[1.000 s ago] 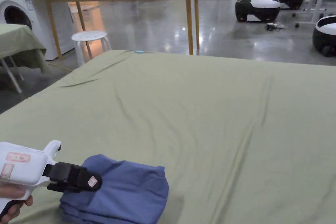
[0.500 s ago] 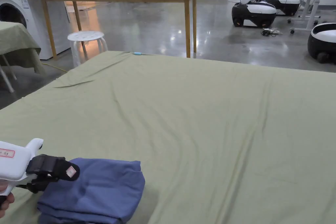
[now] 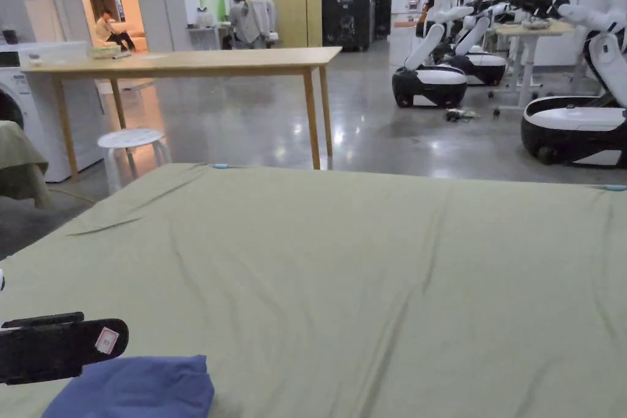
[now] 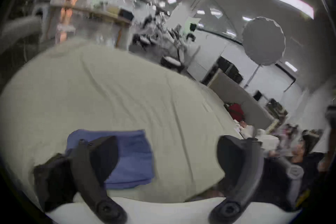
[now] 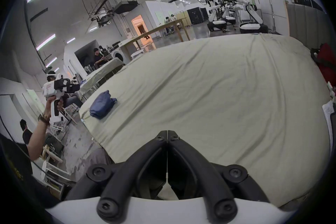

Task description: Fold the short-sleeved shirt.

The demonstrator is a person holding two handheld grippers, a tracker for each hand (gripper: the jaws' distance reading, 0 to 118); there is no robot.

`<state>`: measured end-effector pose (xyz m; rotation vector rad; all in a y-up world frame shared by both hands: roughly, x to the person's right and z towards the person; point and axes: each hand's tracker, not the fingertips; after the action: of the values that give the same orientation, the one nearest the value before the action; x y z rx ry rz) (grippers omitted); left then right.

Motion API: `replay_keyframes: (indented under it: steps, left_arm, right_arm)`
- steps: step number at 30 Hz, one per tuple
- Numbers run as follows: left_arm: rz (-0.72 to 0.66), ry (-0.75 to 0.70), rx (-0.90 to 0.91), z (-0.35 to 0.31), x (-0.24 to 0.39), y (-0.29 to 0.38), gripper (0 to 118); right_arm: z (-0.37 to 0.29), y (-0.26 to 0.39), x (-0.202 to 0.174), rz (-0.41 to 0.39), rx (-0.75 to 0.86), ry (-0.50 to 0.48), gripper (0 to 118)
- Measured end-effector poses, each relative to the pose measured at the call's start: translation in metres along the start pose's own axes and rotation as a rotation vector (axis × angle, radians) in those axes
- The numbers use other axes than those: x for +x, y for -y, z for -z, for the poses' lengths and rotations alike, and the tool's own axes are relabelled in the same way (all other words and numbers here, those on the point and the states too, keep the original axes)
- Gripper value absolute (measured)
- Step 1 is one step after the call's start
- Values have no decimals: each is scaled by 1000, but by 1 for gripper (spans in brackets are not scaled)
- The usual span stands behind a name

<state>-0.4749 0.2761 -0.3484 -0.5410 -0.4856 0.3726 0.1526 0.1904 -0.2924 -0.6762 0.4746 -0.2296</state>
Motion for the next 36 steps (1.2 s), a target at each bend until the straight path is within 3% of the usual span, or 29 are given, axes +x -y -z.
replay_keyframes:
  steps: [4,8,11,14,18,23,27,32,36]
  left_arm:
    - [48,-169,94,33,80,37,14]
    - [179,-204,96,86,145,79,10]
    - [196,-249,120,120,183,99,6]
    - [271,-276,167,149,225,108,5]
    - [333,-283,202,173,271,85,5]
    - [279,-206,291,193,309,31,4]
    - [416,-272,356,222,331,-5,4]
    - [469,-334,410,266,332,-46,4]
    - [548,-422,468,291,330,-60,4]
  right_arm:
    - [-18,-6,4,-47,58,42,1]
    - [-34,-6,12,-78,98,114,1]
    - [-41,-3,23,-122,133,202,1]
    - [-48,-5,31,-104,170,251,1]
    - [-57,-31,29,-171,275,361,1]
    - [-59,-103,24,-246,478,419,1]
    - [-49,-165,21,-305,557,465,1]
    - [-30,-225,29,-293,630,461,2]
    - [-13,-248,34,-307,637,522,2]
